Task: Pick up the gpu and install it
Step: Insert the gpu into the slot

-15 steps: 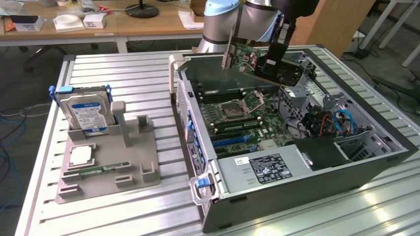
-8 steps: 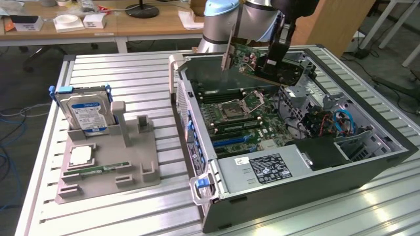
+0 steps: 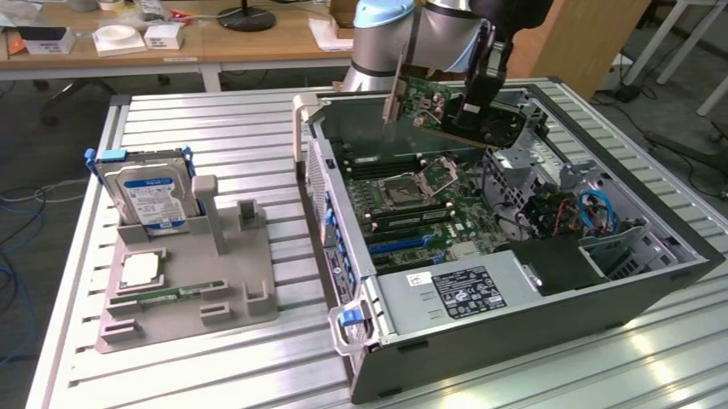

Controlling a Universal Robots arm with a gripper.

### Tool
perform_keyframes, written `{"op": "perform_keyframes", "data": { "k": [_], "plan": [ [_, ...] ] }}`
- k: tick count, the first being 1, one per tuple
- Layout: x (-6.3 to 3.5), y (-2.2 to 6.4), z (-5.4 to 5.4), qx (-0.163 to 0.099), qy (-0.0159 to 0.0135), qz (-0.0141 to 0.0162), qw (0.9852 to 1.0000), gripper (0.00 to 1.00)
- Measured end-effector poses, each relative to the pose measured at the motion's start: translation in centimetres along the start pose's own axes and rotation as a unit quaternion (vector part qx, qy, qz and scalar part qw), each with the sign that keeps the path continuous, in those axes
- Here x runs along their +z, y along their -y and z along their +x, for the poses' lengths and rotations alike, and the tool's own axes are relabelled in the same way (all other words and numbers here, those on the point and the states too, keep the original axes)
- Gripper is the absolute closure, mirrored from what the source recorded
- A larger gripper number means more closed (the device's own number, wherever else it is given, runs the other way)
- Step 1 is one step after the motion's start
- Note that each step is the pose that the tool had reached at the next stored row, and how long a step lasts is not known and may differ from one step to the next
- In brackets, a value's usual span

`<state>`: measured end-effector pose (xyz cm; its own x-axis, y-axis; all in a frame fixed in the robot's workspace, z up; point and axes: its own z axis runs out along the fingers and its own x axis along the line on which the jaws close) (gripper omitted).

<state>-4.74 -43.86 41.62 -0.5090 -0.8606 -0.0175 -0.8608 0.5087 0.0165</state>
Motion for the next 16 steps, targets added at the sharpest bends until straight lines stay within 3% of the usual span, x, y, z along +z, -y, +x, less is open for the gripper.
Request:
{"op": "perform_keyframes", "data": {
  "k": [16],
  "plan": [
    [0.0,0.0,0.0,-0.041,-0.0007,-0.0007,0.9991,0.73]
  ]
}}
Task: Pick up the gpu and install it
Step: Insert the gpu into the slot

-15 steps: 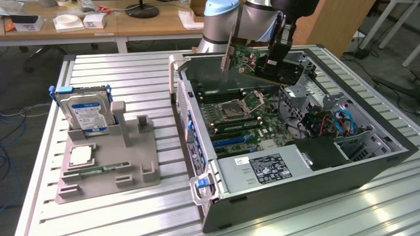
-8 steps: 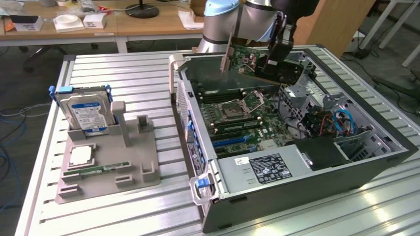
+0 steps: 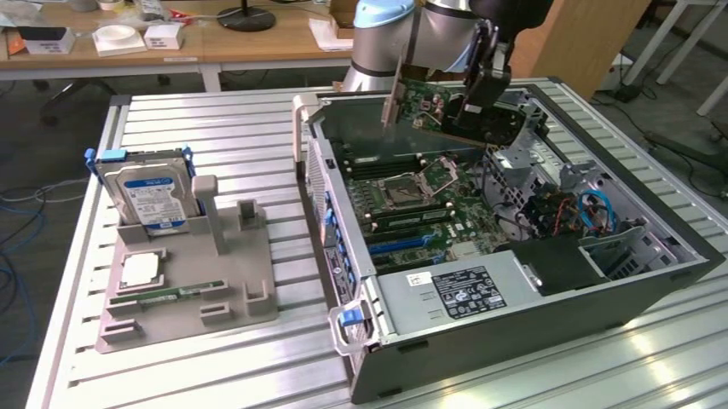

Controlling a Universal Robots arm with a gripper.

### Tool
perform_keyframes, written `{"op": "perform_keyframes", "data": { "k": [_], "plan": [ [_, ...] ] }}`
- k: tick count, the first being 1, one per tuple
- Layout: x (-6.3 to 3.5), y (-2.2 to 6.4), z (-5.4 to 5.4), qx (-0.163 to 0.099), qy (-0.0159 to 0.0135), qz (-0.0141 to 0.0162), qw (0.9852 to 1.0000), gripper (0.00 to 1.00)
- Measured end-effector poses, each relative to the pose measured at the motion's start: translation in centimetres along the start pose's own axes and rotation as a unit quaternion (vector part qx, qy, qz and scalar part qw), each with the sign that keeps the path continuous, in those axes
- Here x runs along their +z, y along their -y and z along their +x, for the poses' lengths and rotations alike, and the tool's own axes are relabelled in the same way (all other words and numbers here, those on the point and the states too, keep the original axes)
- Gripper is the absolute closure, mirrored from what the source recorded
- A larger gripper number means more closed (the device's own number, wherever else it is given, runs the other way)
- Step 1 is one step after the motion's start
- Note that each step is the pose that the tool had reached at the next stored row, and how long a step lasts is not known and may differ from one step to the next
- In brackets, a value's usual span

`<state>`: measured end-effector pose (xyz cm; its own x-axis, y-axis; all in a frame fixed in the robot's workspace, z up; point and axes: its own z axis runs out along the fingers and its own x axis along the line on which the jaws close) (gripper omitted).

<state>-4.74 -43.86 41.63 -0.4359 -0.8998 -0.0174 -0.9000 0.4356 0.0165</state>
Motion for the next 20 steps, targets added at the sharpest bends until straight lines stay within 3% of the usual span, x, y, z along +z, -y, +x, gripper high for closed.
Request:
{"op": "perform_keyframes", "data": {
  "k": [20],
  "plan": [
    [0.0,0.0,0.0,-0.045,-0.0007,-0.0008,0.999,0.73]
  ]
}}
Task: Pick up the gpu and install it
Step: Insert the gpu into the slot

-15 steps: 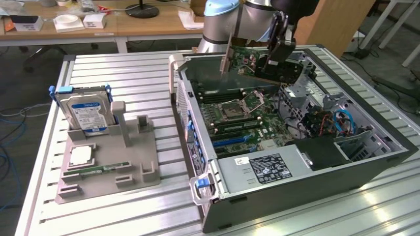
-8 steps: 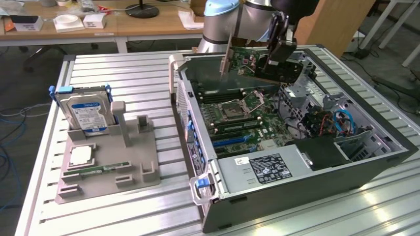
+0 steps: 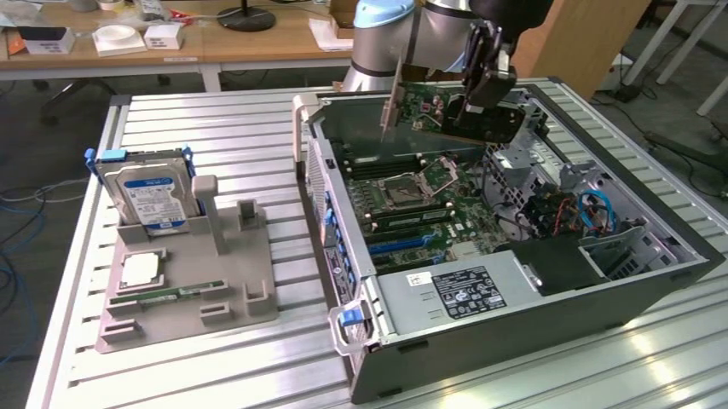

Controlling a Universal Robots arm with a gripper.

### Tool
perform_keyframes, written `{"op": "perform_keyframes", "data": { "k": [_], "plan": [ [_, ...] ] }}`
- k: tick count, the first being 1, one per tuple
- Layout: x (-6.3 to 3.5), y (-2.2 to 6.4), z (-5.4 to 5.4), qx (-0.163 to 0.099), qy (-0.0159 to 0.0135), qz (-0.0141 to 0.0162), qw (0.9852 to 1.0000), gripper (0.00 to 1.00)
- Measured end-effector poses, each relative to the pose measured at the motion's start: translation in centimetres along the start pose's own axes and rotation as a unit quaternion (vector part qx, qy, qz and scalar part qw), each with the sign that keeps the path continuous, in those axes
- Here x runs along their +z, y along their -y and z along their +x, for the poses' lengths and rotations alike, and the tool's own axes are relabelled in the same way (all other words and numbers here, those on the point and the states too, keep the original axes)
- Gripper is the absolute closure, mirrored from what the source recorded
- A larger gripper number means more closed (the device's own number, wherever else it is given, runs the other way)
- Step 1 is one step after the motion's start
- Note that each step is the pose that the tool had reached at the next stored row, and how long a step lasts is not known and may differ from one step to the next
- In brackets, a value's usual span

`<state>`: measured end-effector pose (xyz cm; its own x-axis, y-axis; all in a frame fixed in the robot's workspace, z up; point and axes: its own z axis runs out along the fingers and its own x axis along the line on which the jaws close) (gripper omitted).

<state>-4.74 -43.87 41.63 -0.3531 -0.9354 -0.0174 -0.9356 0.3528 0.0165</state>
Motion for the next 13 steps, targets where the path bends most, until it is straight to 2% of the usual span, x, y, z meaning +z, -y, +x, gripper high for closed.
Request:
{"op": "perform_keyframes", "data": {
  "k": [13],
  "plan": [
    [0.0,0.01,0.01,-0.031,-0.0005,-0.0005,0.9995,0.73]
  ]
}}
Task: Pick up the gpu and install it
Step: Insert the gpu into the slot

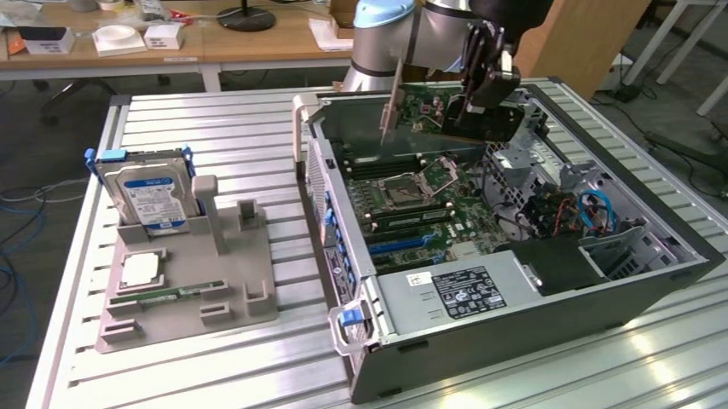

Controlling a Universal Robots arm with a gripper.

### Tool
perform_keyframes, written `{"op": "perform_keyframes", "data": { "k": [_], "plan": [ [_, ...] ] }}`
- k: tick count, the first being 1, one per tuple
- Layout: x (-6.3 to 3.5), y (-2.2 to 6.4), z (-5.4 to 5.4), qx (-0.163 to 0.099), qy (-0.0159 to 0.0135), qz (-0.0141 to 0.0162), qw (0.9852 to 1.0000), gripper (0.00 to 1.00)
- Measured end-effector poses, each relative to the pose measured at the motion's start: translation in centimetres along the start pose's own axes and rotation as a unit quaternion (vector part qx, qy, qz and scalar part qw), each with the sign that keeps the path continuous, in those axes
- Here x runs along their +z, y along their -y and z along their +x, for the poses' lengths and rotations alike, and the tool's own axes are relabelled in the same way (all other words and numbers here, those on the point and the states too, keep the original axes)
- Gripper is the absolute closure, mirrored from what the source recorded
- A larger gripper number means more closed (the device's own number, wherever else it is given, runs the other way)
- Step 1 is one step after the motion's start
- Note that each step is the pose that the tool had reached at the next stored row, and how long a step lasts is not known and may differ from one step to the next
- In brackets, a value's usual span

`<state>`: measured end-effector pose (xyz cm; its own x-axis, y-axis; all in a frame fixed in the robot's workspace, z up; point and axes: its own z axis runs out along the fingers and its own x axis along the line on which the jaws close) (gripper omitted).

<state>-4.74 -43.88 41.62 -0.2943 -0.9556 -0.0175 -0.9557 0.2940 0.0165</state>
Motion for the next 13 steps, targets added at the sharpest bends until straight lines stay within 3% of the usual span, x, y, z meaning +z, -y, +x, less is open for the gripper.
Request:
{"op": "perform_keyframes", "data": {
  "k": [13],
  "plan": [
    [0.0,0.02,0.07,-0.03,-0.0005,-0.0005,0.9995,0.73]
  ]
}}
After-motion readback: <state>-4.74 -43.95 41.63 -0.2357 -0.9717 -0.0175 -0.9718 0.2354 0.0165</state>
